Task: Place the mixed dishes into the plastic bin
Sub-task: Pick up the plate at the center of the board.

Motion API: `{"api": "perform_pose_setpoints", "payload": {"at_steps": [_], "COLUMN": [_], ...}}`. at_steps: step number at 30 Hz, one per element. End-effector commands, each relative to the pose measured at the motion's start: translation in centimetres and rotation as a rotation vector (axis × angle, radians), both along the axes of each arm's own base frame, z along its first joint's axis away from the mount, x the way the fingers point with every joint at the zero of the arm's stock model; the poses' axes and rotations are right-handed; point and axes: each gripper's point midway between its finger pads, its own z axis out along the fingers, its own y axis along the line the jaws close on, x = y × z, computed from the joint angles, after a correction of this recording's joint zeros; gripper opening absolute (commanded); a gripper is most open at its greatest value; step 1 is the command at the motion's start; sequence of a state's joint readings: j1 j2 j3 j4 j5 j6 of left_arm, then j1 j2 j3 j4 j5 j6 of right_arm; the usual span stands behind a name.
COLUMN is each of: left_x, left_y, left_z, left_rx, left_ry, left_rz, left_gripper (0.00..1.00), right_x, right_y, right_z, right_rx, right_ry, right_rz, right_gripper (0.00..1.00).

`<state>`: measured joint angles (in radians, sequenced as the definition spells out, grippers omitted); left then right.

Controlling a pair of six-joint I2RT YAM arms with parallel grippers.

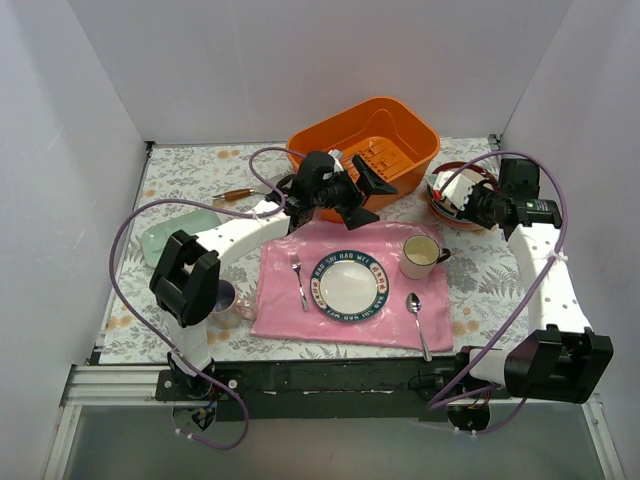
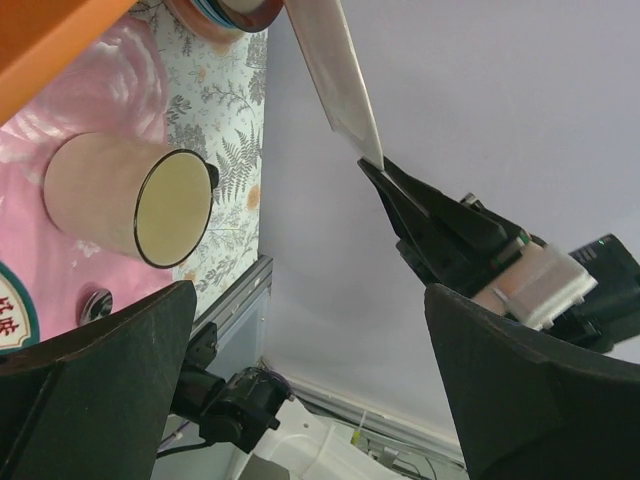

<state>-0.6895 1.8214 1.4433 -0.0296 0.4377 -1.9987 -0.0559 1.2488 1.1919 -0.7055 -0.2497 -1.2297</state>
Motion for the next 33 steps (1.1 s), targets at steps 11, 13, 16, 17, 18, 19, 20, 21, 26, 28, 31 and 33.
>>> {"api": "perform_pose_setpoints", "payload": {"at_steps": [11,13,16,17,18,19,20,21,26,28,31,33], "left_x": [2.4,2.9,3.5,3.7,3.9,4.0,4.2,4.4,4.1,3.7,3.2,2.9], "left_y": [-5.3,-5.9,-6.6,-6.9,-7.1,-7.5,-7.8,-7.9,-9.4,-9.9,-10.4,-10.6], "left_z": [3.3,3.2,2.8,3.4,3.7,3.1,3.9,3.5,2.4,2.4,2.6,2.8], "left_rx": [-0.163,-0.172,-0.178,-0.192,-0.200,-0.194,-0.205,-0.197,-0.179,-0.179,-0.183,-0.184], "left_ry": [0.297,0.308,0.331,0.323,0.328,0.337,0.331,0.338,0.372,0.378,0.382,0.376], "left_rz": [0.087,0.095,0.108,0.104,0.111,0.112,0.116,0.128,0.120,0.108,0.090,0.077], "left_gripper": [0.98,0.98,0.98,0.98,0.98,0.98,0.98,0.98,0.88,0.82,0.66,0.54], "right_x": [-1.4,-1.9,-2.4,-2.5,-2.7,-2.9,-3.1,-3.3,-4.0,-4.4,-4.7,-4.9], "right_y": [2.6,2.8,3.3,3.5,3.6,3.8,4.0,4.1,4.5,5.4,5.8,6.0], "right_z": [11.7,11.7,12.0,12.2,12.3,12.2,12.2,12.3,12.7,13.0,13.0,13.0], "right_rx": [0.044,0.044,0.050,0.055,0.055,0.056,0.058,0.058,0.059,0.064,0.063,0.064], "right_ry": [-0.301,-0.299,-0.295,-0.295,-0.298,-0.293,-0.292,-0.293,-0.299,-0.303,-0.305,-0.302], "right_rz": [0.114,0.123,0.140,0.152,0.155,0.160,0.169,0.175,0.190,0.224,0.238,0.246], "right_gripper": [0.01,0.01,0.01,0.01,0.01,0.01,0.01,0.01,0.01,0.01,0.01,0.01]}}
